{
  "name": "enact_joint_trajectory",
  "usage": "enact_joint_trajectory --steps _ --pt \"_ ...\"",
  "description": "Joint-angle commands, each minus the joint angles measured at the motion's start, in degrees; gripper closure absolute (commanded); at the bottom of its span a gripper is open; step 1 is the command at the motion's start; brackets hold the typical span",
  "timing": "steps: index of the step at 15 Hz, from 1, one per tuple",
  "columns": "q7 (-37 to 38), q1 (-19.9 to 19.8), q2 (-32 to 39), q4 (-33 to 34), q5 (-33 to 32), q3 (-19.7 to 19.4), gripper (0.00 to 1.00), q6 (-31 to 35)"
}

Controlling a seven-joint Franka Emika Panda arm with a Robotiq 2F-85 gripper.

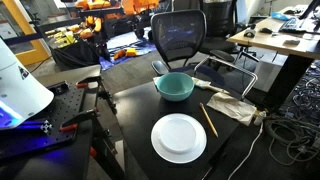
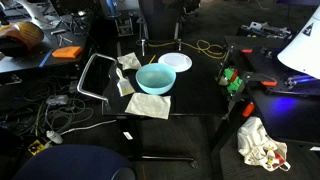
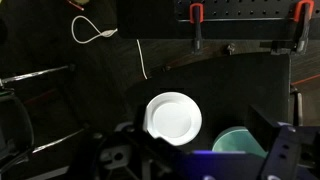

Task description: Move the bowl forward

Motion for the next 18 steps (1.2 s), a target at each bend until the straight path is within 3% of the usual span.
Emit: enact_joint_trajectory --steps 1,7,11,18 --pt "0.3 0.5 0.0 0.0 -0.3 -0.4 0.0 -0.2" --pt "0.5 1.1 1.7 0.9 -0.1 -0.2 0.0 0.5" --pt "0.7 3.5 5.0 3.1 0.5 0.7 0.0 2.3" --pt "4.1 7.3 14.3 6.1 4.4 2.6 0.0 10.7"
